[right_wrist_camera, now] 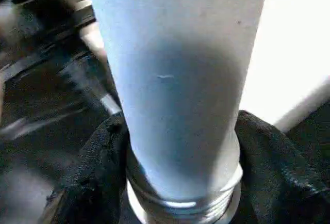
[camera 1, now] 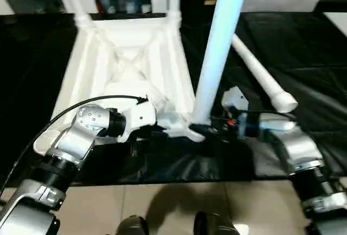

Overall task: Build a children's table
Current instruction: Rotate leg to tighten

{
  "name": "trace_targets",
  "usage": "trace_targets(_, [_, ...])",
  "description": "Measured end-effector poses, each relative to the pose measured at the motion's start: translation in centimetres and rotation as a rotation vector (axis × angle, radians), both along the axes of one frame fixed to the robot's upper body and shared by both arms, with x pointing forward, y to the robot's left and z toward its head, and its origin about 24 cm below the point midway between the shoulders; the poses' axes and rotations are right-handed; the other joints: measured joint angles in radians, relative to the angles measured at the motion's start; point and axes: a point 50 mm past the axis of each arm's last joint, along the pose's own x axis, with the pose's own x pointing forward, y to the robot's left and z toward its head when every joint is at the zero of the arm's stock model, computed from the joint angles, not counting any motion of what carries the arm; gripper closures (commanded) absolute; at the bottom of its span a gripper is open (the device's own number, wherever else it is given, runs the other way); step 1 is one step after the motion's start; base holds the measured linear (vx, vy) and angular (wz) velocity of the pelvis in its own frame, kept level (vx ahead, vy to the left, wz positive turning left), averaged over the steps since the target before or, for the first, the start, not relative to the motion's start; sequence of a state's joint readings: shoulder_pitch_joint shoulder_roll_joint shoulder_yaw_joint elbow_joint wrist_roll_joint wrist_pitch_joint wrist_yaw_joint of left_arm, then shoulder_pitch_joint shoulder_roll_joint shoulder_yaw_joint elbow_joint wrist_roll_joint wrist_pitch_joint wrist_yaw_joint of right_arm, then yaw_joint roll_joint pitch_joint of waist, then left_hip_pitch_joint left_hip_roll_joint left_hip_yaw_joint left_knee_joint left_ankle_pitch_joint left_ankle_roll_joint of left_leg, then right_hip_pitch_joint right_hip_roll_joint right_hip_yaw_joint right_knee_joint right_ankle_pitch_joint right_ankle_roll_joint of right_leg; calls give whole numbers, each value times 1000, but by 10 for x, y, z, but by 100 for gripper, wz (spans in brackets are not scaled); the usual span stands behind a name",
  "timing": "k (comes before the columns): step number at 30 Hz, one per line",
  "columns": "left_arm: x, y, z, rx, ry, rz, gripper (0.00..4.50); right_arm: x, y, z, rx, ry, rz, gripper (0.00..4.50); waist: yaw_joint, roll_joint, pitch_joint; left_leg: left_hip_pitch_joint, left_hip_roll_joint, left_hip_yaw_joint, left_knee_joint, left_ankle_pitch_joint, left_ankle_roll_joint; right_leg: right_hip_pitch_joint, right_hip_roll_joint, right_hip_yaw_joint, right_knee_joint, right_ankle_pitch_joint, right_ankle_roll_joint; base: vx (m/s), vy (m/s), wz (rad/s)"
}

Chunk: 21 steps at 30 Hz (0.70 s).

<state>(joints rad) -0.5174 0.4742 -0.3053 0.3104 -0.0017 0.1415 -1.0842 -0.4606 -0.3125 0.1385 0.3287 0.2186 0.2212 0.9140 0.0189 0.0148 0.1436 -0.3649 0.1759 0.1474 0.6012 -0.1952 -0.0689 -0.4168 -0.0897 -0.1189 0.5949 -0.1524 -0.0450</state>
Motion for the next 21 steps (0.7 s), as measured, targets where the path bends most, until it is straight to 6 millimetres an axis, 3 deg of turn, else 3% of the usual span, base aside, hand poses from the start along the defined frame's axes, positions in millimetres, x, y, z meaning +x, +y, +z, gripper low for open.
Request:
trace_targets(7, [-2, -34, -1, -84, 37, 301, 450, 11, 18, -4, 114, 16, -383, 181, -38, -1, 0, -1, 0, 1, 1, 0, 0, 0, 0, 1, -2, 0, 0, 0, 0, 0])
trace_targets(12, [-3, -59, 2, -111, 29, 445, 450, 19, 28, -1, 144, 17, -563, 181, -38, -1, 0, -2, 0, 0, -3, 0, 0, -2, 0, 0, -2, 0, 0, 0, 0, 0])
trace_targets(17, [-5, -69, 3, -104, 8, 482, 450, 21, 31, 1, 144, 4, -630, 181, -38, -1, 0, -3, 0, 0, -4, 1, 6, -3, 0, -1, -3, -1, 2, 0, 0, 0])
trace_targets(19, [-5, -67, 4, -92, -1, 476, 450, 21, 32, 1, 146, 3, -629, 125, -40, -1, 0, -3, 0, 0, -5, 1, 6, -3, 1, -1, -3, -1, 2, 0, 0, 0])
trace_targets(21, [-5, -63, 4, -80, -4, 467, 450, 20, 34, 1, 170, 10, -614, 111, -42, -1, 0, -3, 1, 0, -5, 1, 6, -3, 2, -1, -3, -1, 3, 0, 0, 0])
